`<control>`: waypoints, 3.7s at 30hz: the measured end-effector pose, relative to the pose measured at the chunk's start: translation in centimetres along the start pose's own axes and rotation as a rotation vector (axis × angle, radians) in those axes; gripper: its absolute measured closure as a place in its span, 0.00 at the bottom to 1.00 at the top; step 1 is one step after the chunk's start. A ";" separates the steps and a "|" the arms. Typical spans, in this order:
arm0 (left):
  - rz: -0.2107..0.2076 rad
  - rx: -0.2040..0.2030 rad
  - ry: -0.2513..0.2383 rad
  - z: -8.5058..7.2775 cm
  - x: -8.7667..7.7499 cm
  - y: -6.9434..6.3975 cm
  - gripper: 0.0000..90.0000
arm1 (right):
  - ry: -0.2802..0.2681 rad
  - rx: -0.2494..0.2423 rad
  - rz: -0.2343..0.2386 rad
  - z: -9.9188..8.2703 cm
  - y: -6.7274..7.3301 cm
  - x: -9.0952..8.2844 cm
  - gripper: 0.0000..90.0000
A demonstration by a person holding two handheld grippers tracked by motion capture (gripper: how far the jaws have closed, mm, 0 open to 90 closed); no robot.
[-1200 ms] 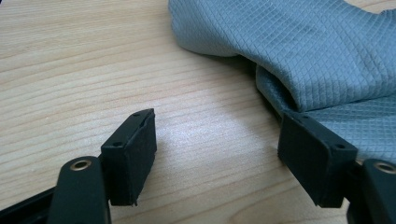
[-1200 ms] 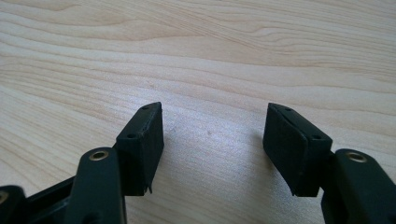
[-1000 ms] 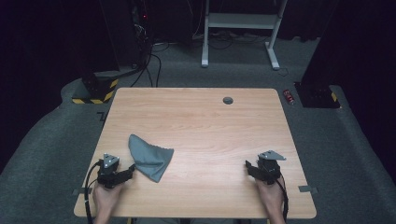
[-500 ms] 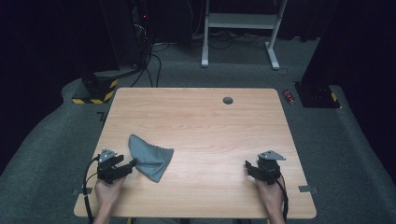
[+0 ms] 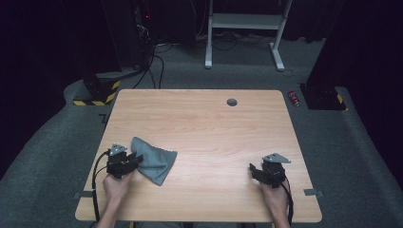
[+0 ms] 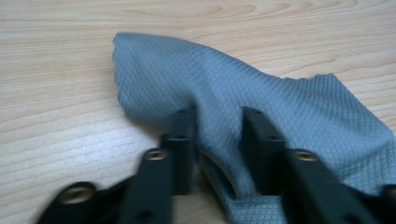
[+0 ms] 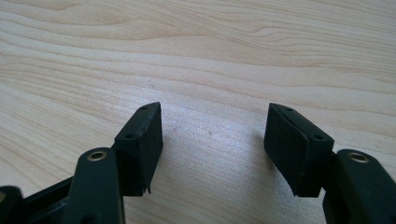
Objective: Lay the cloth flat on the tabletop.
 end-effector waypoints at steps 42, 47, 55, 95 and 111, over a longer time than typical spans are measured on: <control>-0.225 0.301 -0.174 13.7 1.8 -14.9 0.99 | 0.000 0.000 0.000 0.0 0.0 0.0 0.41; -0.238 0.309 -0.194 15.3 2.3 -16.0 0.99 | 0.000 0.000 0.000 0.0 0.0 0.0 0.41; -0.278 0.303 -0.202 16.1 3.2 -17.6 0.99 | 0.000 -0.001 0.001 0.0 0.0 0.0 0.41; -0.285 0.280 0.025 0.9 2.8 -15.9 0.63 | 0.000 0.000 0.000 0.0 0.0 0.0 0.41; -0.221 0.270 0.216 3.9 8.7 -15.6 0.87 | 0.000 0.000 0.000 0.0 0.0 0.0 0.41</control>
Point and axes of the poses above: each handheld gripper's, and its own axes: x roughly forward along the jaws, z roughly out of its top, y roughly to its left, the point moved 8 cm from there along x, roughly forward along the jaws, and after that the axes turned 4 degrees about -z, right-handed, at the moved point
